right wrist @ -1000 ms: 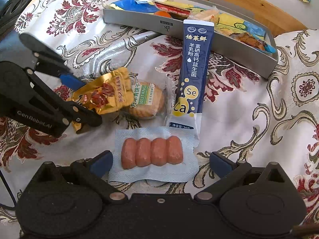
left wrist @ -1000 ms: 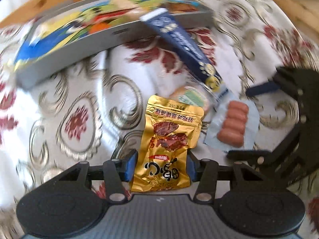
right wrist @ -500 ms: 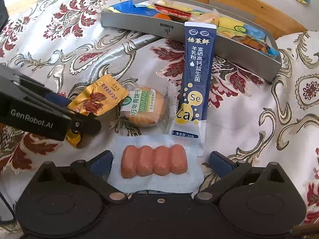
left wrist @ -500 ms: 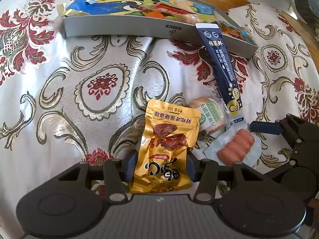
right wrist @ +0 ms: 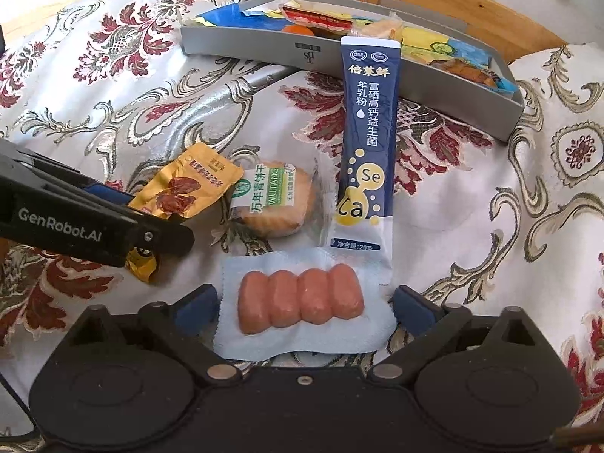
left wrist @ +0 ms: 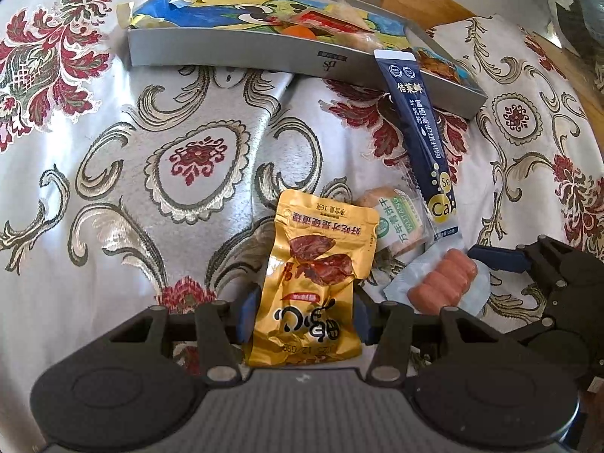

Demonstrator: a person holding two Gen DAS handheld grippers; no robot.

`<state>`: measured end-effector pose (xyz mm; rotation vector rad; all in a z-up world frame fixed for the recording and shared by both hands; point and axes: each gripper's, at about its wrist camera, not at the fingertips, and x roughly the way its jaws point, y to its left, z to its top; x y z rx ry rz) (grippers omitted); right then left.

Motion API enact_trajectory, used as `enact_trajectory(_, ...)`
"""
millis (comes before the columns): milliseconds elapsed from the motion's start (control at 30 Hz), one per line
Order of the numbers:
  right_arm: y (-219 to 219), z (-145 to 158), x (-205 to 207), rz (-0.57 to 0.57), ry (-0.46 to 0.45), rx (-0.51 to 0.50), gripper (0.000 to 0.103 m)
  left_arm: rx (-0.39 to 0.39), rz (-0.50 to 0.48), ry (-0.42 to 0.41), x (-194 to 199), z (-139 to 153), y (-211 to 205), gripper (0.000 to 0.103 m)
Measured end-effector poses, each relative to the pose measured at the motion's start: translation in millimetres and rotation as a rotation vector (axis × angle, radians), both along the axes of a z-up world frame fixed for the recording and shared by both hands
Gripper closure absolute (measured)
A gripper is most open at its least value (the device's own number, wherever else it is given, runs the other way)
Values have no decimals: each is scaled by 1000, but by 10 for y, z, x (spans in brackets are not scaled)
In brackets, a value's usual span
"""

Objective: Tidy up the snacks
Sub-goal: 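Close the right tool on the sausage pack while the left tool holds the gold bag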

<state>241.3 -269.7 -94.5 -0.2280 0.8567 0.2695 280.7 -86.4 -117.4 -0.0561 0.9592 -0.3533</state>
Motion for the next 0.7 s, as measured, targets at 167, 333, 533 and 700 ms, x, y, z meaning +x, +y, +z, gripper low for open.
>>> enact_trajectory(167, 1, 11, -15, 12, 7, 12, 11, 4, -1, -1, -5, 3, 3, 48)
enact_trajectory(333, 19, 13, -19, 22, 6, 11, 13, 7, -3, -7, -11, -4, -13, 48)
enact_trajectory(533, 46, 7, -28, 44, 3, 9, 14, 6, -3, -7, -20, -7, -13, 48)
enact_trajectory(700, 45, 21, -40, 41, -20, 25, 14, -5, 0, -10, -21, -13, 2, 48)
